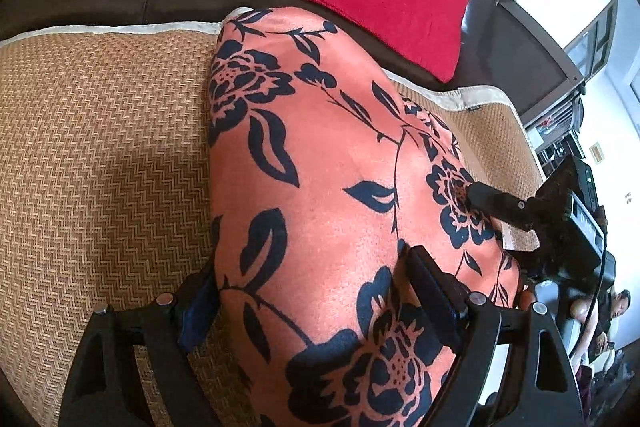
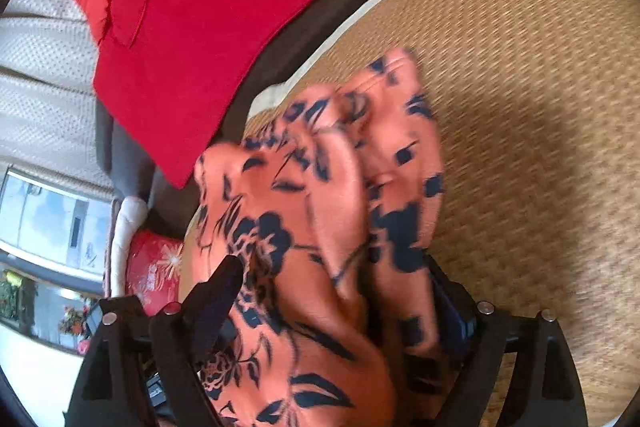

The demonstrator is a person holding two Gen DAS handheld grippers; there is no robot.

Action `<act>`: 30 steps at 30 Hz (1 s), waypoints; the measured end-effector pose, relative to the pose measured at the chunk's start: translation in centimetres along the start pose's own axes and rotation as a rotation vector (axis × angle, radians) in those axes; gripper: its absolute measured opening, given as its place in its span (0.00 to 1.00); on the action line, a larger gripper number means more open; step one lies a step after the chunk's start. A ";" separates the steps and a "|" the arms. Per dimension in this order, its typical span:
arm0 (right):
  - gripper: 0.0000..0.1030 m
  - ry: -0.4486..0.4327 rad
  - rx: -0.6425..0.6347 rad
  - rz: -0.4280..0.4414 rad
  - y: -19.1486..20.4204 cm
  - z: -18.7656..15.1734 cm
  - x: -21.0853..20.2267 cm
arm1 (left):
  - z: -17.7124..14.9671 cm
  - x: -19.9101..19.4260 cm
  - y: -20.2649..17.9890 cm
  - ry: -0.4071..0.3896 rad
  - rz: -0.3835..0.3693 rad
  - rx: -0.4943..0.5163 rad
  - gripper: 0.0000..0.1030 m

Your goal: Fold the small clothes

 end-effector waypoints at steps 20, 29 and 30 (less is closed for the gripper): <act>0.48 -0.066 -0.235 -0.080 8.2 -2.7 2.0 | 0.8 -4.6 -0.9 -0.115 0.046 0.102 0.45; 0.47 -0.091 -0.318 0.029 14.6 -4.4 3.7 | 1.0 -10.0 2.4 -0.210 0.112 0.099 0.45; 0.47 -0.076 -0.319 0.034 14.9 -4.7 4.3 | 0.7 -10.0 3.0 -0.199 0.126 0.094 0.45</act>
Point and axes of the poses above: each gripper's, at about its wrist camera, not at the fingertips, and x roughly the way its jaws point, y to its left, z to its top, the point moved 6 cm from there along x, roughly the way its jaws point, and after that the axes turned 5 degrees about -x, right-handed, at the moved point
